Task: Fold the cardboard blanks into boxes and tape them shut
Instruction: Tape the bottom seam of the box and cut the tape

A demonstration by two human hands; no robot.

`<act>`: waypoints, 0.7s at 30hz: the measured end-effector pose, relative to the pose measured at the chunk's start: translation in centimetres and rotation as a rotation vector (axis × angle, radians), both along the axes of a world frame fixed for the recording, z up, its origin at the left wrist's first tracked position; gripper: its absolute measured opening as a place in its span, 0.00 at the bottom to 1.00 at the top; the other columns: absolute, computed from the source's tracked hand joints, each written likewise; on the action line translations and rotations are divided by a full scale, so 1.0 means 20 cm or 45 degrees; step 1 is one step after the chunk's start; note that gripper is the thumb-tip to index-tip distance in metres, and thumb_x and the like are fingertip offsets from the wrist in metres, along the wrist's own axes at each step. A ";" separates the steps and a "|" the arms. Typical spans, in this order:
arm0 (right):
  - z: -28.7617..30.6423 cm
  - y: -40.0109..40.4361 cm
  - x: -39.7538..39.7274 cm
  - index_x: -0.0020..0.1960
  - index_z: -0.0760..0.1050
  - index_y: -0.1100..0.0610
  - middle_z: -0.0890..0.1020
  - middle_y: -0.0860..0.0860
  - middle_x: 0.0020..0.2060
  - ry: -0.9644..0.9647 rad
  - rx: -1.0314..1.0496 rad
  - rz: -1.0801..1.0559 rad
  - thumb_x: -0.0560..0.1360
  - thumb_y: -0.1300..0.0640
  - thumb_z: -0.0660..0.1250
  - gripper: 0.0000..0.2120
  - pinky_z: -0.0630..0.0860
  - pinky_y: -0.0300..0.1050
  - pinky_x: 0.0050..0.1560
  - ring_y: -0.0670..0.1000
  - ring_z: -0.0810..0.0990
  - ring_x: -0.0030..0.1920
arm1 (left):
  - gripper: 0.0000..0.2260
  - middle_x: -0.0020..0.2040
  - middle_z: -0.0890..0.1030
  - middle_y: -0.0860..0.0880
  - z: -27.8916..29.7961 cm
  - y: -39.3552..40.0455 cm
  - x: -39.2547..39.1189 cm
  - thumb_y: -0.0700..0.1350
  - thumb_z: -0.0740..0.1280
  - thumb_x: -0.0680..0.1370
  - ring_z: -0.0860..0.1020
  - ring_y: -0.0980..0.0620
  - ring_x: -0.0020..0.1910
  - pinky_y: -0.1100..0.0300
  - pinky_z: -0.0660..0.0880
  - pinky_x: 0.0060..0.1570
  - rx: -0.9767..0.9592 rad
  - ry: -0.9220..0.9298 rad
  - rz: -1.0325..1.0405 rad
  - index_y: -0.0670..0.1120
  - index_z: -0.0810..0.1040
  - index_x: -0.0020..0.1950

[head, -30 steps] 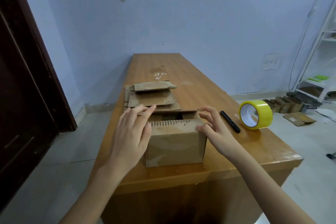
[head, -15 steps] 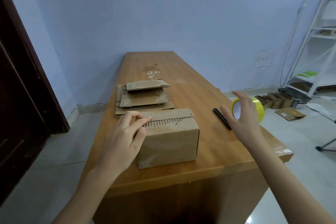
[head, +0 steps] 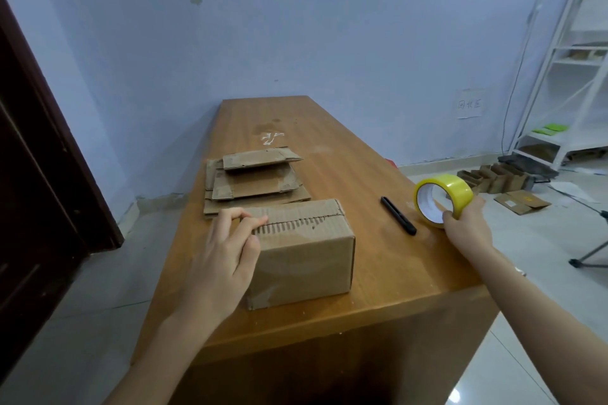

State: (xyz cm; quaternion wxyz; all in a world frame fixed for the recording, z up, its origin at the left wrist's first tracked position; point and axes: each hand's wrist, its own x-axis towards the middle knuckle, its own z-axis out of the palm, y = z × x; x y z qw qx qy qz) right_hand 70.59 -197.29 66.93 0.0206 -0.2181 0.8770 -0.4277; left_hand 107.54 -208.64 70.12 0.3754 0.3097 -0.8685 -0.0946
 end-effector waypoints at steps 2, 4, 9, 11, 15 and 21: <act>0.00 0.01 0.00 0.63 0.57 0.67 0.72 0.61 0.42 0.008 -0.028 0.003 0.79 0.61 0.60 0.18 0.66 0.51 0.39 0.62 0.73 0.40 | 0.28 0.59 0.67 0.54 -0.01 0.00 0.00 0.59 0.44 0.76 0.68 0.58 0.57 0.67 0.67 0.45 0.002 0.026 -0.005 0.50 0.75 0.64; -0.01 -0.01 0.00 0.63 0.57 0.68 0.70 0.60 0.41 -0.026 -0.112 -0.005 0.78 0.63 0.59 0.18 0.65 0.49 0.37 0.60 0.70 0.38 | 0.27 0.59 0.67 0.54 -0.01 0.00 0.00 0.58 0.44 0.76 0.67 0.58 0.57 0.67 0.66 0.45 -0.007 0.031 -0.003 0.50 0.75 0.64; 0.04 -0.12 -0.02 0.74 0.42 0.65 0.66 0.54 0.44 -0.416 -0.496 -0.129 0.78 0.64 0.58 0.32 0.68 0.50 0.41 0.53 0.67 0.36 | 0.27 0.58 0.67 0.55 -0.01 -0.01 0.00 0.58 0.44 0.77 0.66 0.61 0.57 0.71 0.65 0.45 -0.015 0.038 -0.016 0.49 0.75 0.63; 0.09 -0.14 -0.02 0.73 0.47 0.63 0.69 0.56 0.44 -0.461 -0.616 -0.142 0.78 0.64 0.58 0.28 0.72 0.54 0.46 0.60 0.73 0.40 | 0.27 0.57 0.66 0.56 -0.01 -0.01 0.00 0.58 0.44 0.77 0.65 0.62 0.57 0.71 0.66 0.44 -0.015 0.038 -0.016 0.50 0.75 0.63; 0.36 -0.18 -0.02 0.50 0.61 0.54 0.69 0.53 0.41 -0.368 -0.886 0.097 0.71 0.65 0.57 0.11 0.76 0.53 0.47 0.69 0.76 0.54 | 0.26 0.57 0.65 0.57 -0.01 -0.01 -0.01 0.58 0.44 0.77 0.65 0.64 0.56 0.68 0.68 0.43 -0.002 0.046 -0.013 0.51 0.75 0.64; 0.73 -0.19 0.44 0.45 0.68 0.54 0.78 0.52 0.42 -0.311 -0.830 0.777 0.77 0.71 0.58 0.12 0.80 0.50 0.43 0.52 0.78 0.45 | 0.27 0.58 0.62 0.60 -0.01 0.01 0.00 0.61 0.43 0.75 0.65 0.66 0.57 0.71 0.67 0.45 0.096 0.072 -0.036 0.55 0.72 0.64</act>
